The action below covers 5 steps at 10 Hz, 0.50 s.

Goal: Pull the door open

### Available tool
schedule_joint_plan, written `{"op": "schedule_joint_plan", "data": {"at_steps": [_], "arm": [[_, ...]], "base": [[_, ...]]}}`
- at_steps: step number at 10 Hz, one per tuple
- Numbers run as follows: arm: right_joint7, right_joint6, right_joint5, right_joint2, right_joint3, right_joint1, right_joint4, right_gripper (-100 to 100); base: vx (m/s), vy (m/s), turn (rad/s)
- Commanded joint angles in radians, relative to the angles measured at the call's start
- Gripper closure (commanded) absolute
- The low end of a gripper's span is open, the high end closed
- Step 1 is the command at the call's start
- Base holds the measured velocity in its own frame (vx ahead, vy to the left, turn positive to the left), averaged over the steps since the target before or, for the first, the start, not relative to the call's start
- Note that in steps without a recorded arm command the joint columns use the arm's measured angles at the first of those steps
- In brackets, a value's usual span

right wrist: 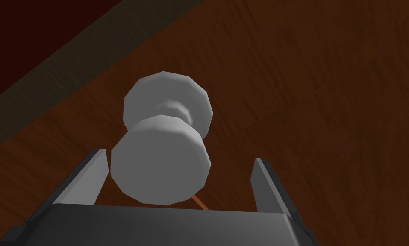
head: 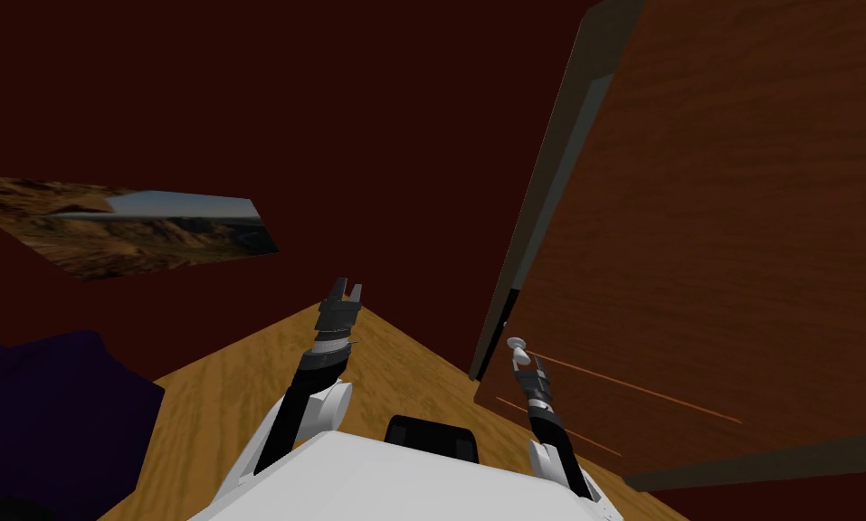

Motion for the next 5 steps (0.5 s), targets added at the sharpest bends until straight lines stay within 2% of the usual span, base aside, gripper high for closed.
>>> {"op": "schedule_joint_plan", "data": {"at_steps": [1, 5], "arm": [[-0.037, 0.001, -0.008, 0.004, 0.004, -0.004, 0.001, -100], [-0.154, 0.015, -0.053, 0.019, 0.026, -0.014, -0.009, -100]], "base": [[-0.063, -0.011, 0.009], [-0.059, -0.012, 0.018]]}}
